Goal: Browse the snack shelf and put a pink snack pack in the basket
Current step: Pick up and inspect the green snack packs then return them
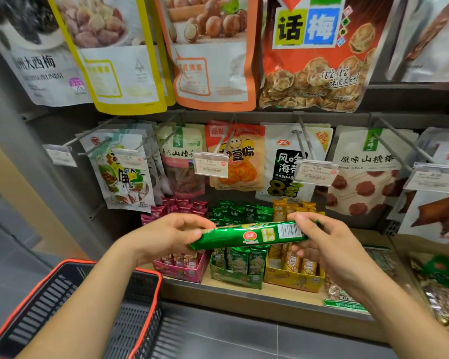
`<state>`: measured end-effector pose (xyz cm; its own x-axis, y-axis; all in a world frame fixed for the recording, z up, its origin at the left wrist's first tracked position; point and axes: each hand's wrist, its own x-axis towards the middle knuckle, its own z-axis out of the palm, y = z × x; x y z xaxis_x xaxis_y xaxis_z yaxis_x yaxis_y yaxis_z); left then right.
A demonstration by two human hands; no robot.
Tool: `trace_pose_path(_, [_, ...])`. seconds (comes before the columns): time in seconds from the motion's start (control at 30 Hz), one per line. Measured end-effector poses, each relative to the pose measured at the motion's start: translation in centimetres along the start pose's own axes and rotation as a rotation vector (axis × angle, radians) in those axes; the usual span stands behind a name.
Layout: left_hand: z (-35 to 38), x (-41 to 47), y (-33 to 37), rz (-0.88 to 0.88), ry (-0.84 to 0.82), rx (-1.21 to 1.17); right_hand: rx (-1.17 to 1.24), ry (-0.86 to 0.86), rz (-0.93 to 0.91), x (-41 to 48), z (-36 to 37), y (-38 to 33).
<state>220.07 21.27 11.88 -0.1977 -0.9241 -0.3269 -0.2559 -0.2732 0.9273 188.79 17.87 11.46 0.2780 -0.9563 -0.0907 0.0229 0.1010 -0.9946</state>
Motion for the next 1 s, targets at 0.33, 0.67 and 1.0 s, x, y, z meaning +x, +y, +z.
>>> trace_pose_path(0.33, [0.3,3.5,-2.8,-0.062,0.206,0.689,-0.518,0.036,-0.421,1.2,4.0,-2.1])
trace_pose_path(0.67, [1.4,7.4,-6.2,-0.051,0.291,0.603,-1.025,-0.108,-0.587,6.4,9.4,0.0])
trace_pose_path(1.0, [1.7,9.8,-5.9,0.026,0.469,0.471,-1.369,-0.300,-0.370,10.6,10.5,6.5])
